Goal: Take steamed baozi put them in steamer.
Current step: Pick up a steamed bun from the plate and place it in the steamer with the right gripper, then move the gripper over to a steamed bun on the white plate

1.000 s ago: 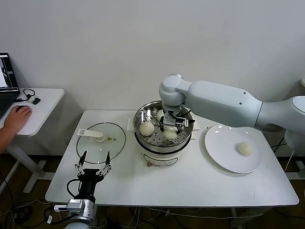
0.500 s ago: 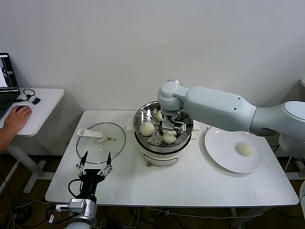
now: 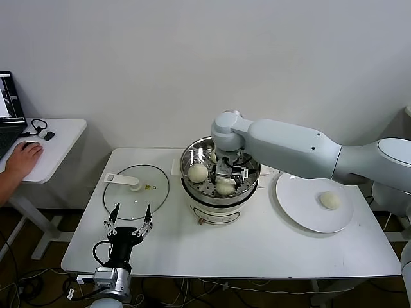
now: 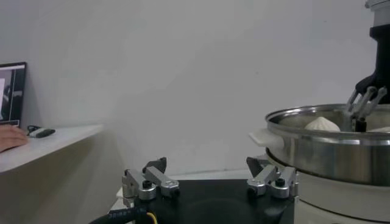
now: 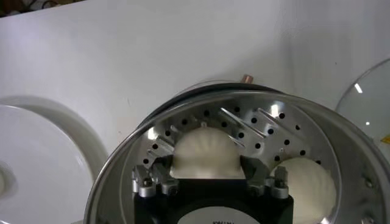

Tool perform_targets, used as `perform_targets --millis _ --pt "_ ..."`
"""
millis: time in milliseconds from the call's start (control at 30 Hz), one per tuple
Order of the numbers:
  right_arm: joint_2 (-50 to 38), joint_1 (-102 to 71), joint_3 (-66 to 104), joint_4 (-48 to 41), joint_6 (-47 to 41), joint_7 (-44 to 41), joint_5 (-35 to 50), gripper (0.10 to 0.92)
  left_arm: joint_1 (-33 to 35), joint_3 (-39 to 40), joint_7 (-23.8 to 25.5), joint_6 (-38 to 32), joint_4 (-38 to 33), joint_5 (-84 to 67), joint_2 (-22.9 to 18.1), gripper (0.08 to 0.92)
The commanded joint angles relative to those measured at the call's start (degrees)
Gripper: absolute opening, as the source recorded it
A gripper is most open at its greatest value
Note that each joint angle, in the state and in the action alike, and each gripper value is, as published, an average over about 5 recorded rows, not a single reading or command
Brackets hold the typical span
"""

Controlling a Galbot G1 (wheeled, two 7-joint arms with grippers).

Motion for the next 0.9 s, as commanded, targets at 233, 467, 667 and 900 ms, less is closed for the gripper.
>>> perform_targets --millis 233,467,667,900 --pt "-0.82 1.71 0.83 -0.37 1.42 -0.23 1.58 0.822 -0.13 0.25 -0.02 0.16 -0.01 0.14 0.04 0.823" --pt "-1.70 4.97 1.98 -2.00 2.86 -0.54 3.30 0.823 -0.08 0.41 -0.02 0.15 -0.15 0.11 0.05 0.823" --pt "-4.17 9.61 2.63 -4.90 -0.14 -0.28 7.87 0.823 -0.18 0.29 0.01 0.17 -0.48 -0.04 0.20 0.823" --pt "-11.60 14.28 -0.78 -9.73 -7.89 1.20 17.73 0.823 -0.36 0.47 0.38 0.01 -0.89 -0.04 0.41 0.823"
